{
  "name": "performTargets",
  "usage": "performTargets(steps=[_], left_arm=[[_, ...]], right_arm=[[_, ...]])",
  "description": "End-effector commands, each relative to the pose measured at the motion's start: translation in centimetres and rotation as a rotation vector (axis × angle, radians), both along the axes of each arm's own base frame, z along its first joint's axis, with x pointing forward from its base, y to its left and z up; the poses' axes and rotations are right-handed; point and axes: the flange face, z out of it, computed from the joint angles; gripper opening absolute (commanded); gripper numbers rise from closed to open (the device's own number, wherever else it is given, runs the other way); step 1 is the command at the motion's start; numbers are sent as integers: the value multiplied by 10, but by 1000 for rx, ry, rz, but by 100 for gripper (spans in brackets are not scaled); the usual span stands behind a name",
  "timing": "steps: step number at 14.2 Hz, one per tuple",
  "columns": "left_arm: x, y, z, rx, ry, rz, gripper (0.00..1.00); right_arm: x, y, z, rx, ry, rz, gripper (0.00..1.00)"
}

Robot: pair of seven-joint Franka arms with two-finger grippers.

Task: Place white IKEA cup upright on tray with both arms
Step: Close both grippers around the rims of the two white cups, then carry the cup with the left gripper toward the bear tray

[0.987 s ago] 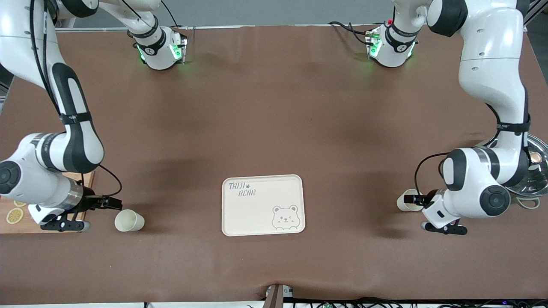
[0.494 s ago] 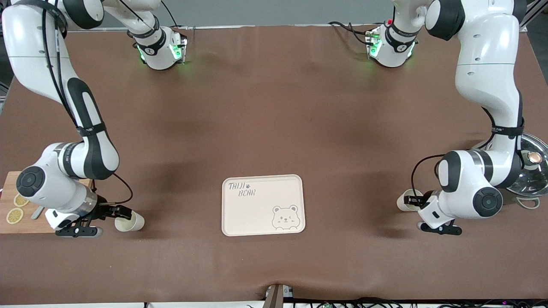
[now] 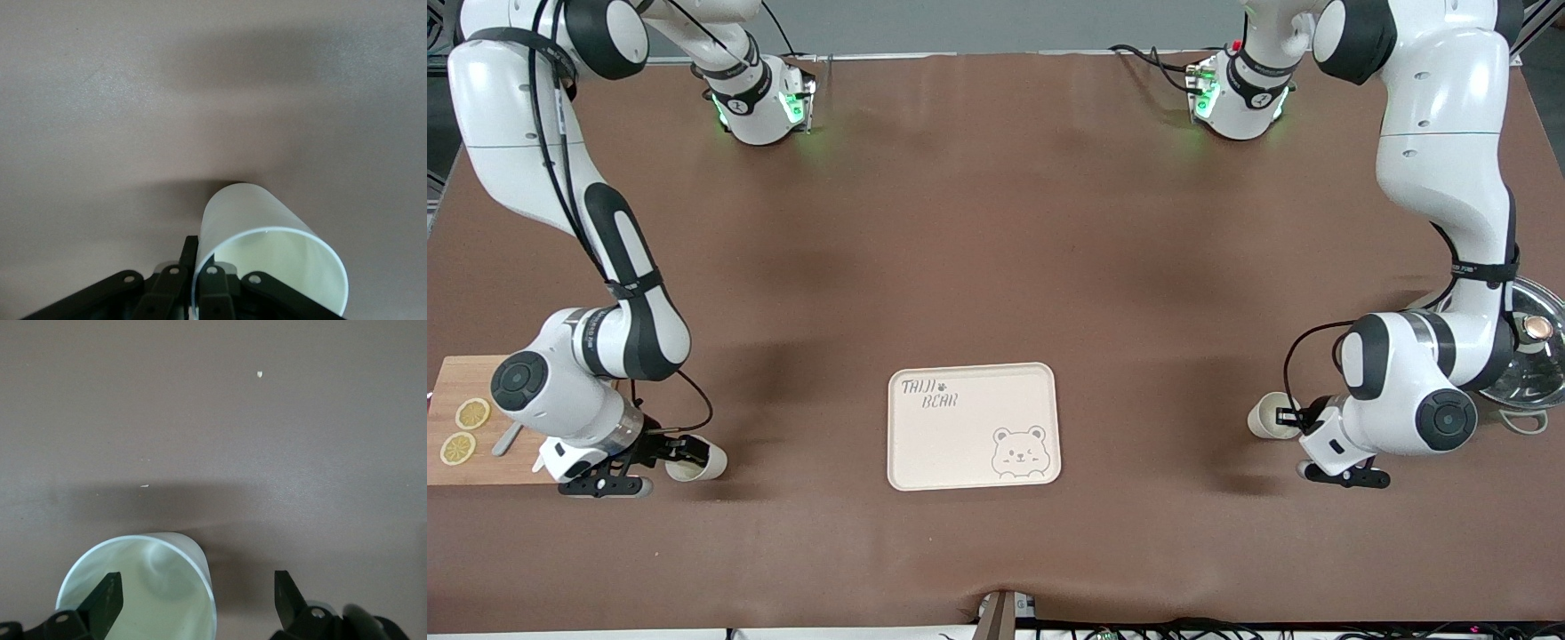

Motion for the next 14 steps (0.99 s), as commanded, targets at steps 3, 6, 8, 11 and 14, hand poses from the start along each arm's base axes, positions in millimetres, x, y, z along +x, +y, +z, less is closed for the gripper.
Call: performTargets(steps=[3,6,8,11,14], left_arm=[[3,-10,33,-13,-55,-23,0],[9,-39,50,-25,-89,-41,0],[9,-65,58,-49,-98,-42,0],[3,-128,63,-45,-106,-2,0],[-4,-181,72,-47,-131,64,0]], right_arm=[[3,-4,0,-5,-7,8,69],[3,-3,-3,0,-6,4,33],[2,-3,-7,2,0,3,15],[2,-3,-10,2,3,4,0],[3,-3,-9,1,-9,4,0]])
